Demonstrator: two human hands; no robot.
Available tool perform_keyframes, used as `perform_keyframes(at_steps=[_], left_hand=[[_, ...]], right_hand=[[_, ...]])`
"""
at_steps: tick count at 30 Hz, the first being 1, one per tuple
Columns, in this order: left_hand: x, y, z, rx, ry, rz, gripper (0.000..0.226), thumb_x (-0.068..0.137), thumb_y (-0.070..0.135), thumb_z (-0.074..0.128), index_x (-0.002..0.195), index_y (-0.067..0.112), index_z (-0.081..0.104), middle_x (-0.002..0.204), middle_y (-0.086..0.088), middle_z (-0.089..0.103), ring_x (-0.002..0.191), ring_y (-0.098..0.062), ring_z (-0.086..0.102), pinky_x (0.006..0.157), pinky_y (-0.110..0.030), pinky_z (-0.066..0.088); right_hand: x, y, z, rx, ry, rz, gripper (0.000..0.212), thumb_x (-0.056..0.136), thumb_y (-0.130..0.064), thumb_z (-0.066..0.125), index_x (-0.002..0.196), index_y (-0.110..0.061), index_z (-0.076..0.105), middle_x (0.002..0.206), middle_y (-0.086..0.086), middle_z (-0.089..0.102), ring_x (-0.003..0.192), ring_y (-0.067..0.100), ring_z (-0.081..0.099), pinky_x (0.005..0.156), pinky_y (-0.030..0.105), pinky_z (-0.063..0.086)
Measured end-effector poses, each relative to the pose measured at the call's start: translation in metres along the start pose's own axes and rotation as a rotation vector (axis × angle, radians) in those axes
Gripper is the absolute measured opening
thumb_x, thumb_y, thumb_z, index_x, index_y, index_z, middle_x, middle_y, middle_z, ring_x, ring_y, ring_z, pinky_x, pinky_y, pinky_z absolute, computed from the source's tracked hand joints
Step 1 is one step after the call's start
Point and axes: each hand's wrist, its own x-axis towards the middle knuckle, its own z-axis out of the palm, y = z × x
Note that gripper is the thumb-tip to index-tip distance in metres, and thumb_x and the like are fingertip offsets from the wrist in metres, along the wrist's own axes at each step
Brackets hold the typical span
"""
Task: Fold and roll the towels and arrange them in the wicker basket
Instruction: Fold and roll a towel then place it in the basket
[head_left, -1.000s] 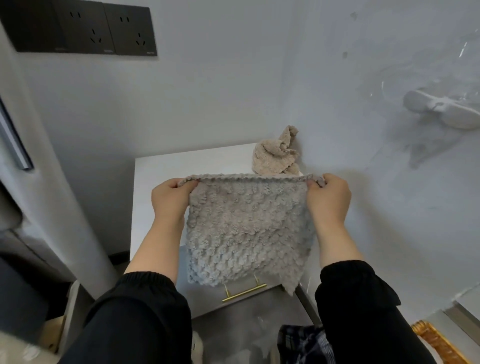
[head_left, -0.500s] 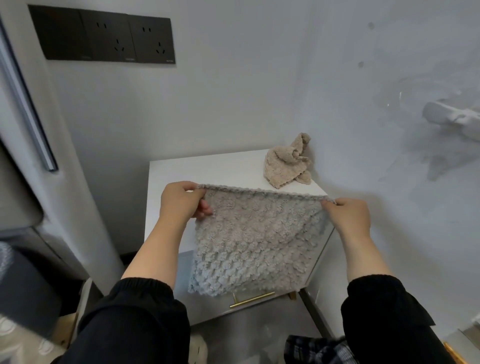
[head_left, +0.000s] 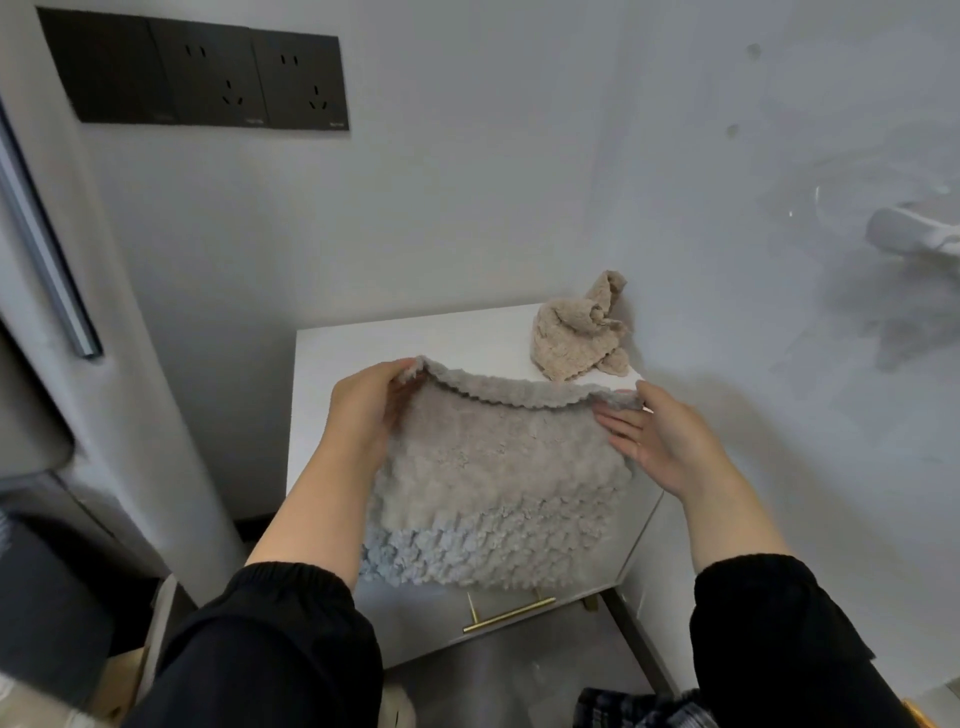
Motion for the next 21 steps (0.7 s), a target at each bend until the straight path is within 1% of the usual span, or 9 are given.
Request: perform_keyframes(at_steps=[1,2,4,6,8,10,13,17,21], left_hand=[[0.000,0.001,0.003,-0.047,0.010,0.067,0.017,0.087,0.009,0.062,0.101,0.004,0.070,0.075,0.001,0.069,0.059,-0.004,0.064,0.049,-0.013,0.045],[0.000,0.003,0.007,-0.092,0.000,0.137,0.020,0.088,0.009,0.060,0.105,0.005,0.070,0.077,0.004,0.070,0.058,0.000,0.064,0.049,-0.011,0.045],[0.001,0.006,0.010,-0.171,-0.069,0.245,0.024,0.091,0.008,0.052,0.108,0.007,0.069,0.091,0.008,0.073,0.080,0.004,0.067,0.068,-0.010,0.047],[0.002,0.010,0.011,-0.229,-0.124,0.285,0.028,0.092,0.006,0.045,0.106,0.008,0.069,0.102,0.006,0.073,0.096,0.002,0.065,0.083,-0.015,0.044],[0.006,0.009,0.010,-0.229,-0.081,0.258,0.028,0.091,0.005,0.043,0.097,0.010,0.070,0.094,0.008,0.073,0.088,0.004,0.067,0.078,-0.015,0.044],[0.009,0.002,0.007,-0.152,0.000,0.159,0.028,0.091,0.008,0.044,0.084,0.015,0.070,0.085,0.008,0.072,0.081,-0.001,0.066,0.076,-0.019,0.043],[0.016,-0.010,0.001,-0.002,0.062,-0.010,0.025,0.091,0.015,0.047,0.077,0.015,0.067,0.079,0.003,0.068,0.085,-0.017,0.062,0.073,-0.026,0.043],[0.021,-0.009,-0.002,0.150,0.086,-0.049,0.010,0.088,0.008,0.059,0.079,0.012,0.063,0.080,-0.006,0.065,0.073,-0.020,0.065,0.066,-0.028,0.047],[0.022,-0.007,-0.004,0.183,0.104,-0.016,0.014,0.091,0.001,0.053,0.088,0.008,0.065,0.080,-0.008,0.061,0.071,-0.019,0.062,0.068,-0.028,0.051]], right_hand=[[0.001,0.000,0.006,0.012,-0.002,-0.076,0.026,0.100,-0.024,0.042,0.112,-0.008,0.058,0.111,0.014,0.066,0.102,0.020,0.063,0.082,0.027,0.048],[0.002,-0.001,0.012,0.044,0.001,-0.177,0.021,0.099,-0.021,0.045,0.097,-0.009,0.061,0.103,0.009,0.067,0.097,0.017,0.064,0.077,0.024,0.048],[0.001,-0.006,0.023,0.067,0.011,-0.379,0.025,0.099,-0.015,0.045,0.082,-0.010,0.063,0.089,0.000,0.065,0.090,0.010,0.062,0.074,0.019,0.046],[0.004,-0.009,0.027,0.052,0.000,-0.489,0.031,0.099,-0.016,0.044,0.077,-0.011,0.064,0.088,-0.004,0.062,0.096,0.010,0.054,0.083,0.021,0.040],[0.009,-0.009,0.023,0.004,0.033,-0.470,0.035,0.099,-0.022,0.042,0.074,-0.013,0.065,0.088,-0.007,0.059,0.103,0.010,0.049,0.090,0.026,0.034],[0.014,-0.003,0.016,-0.063,0.098,-0.375,0.038,0.097,-0.025,0.045,0.067,-0.016,0.067,0.089,-0.004,0.058,0.102,0.013,0.051,0.087,0.027,0.036],[0.020,0.002,0.009,-0.175,0.203,-0.224,0.032,0.087,-0.018,0.058,0.057,-0.019,0.068,0.081,0.002,0.056,0.081,0.017,0.055,0.075,0.031,0.042],[0.015,-0.001,0.001,-0.274,0.187,-0.162,0.011,0.087,-0.006,0.061,0.077,-0.011,0.064,0.078,0.003,0.062,0.069,0.020,0.063,0.066,0.029,0.049],[0.005,-0.006,-0.004,-0.264,0.073,-0.084,0.018,0.090,0.005,0.052,0.085,-0.008,0.063,0.095,0.009,0.064,0.073,0.025,0.068,0.068,0.031,0.052]])
